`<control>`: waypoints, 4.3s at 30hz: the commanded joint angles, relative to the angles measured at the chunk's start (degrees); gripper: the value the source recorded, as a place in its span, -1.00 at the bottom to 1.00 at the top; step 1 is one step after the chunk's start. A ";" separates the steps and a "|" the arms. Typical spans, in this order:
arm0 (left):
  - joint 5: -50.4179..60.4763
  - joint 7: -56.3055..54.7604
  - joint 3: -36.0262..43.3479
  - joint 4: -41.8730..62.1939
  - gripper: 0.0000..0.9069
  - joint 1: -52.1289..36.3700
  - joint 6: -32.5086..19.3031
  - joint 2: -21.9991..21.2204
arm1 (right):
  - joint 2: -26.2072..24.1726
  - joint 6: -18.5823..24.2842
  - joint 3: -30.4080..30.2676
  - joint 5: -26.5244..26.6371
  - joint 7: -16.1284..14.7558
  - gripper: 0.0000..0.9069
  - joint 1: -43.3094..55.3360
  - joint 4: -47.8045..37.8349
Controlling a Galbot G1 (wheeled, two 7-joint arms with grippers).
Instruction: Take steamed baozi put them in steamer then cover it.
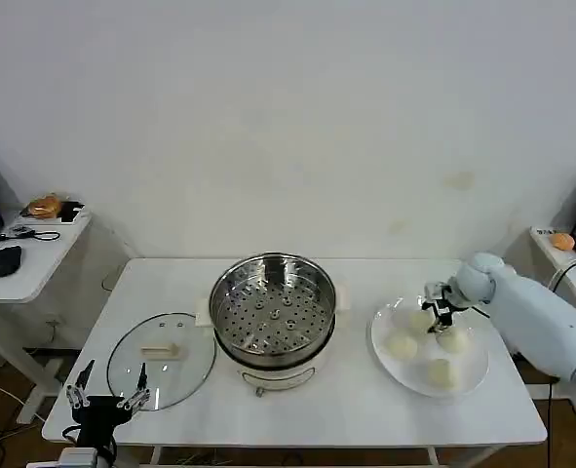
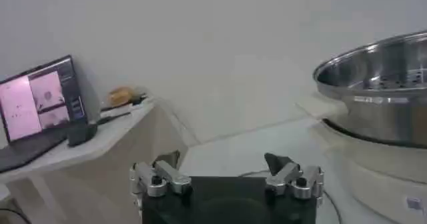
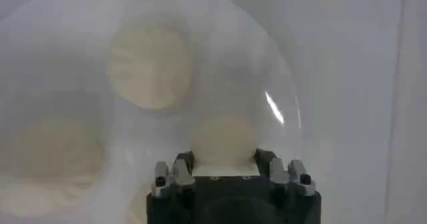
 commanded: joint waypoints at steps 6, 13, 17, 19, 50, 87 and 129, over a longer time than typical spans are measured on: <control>-0.17 0.10 0.21 0.05 1.00 0.15 0.04 0.56 | -7.10 -0.73 -7.77 8.39 0.60 0.40 11.10 11.96; -0.91 0.13 0.70 1.34 1.00 -0.67 0.38 1.46 | -3.09 -1.13 -14.80 14.96 1.86 0.40 23.95 14.58; -1.55 0.08 0.05 1.16 1.00 -1.01 0.49 1.84 | 1.74 -0.76 -19.24 17.68 2.28 0.40 30.80 14.42; -1.93 0.11 -0.36 1.27 1.00 -1.30 0.58 2.07 | 3.88 -0.67 -21.25 18.45 2.26 0.40 33.63 14.40; -1.37 0.56 -2.88 0.99 1.00 -2.27 0.98 2.74 | 32.81 19.56 -34.77 9.46 3.11 0.38 32.42 2.45; -1.35 0.51 -2.73 0.78 1.00 -2.61 1.10 2.73 | 31.19 23.78 -32.02 7.24 4.85 1.00 33.80 2.66; -2.94 1.44 -0.19 3.17 1.00 -5.38 1.94 6.27 | -18.81 -8.72 -29.42 16.25 7.34 1.00 16.73 31.66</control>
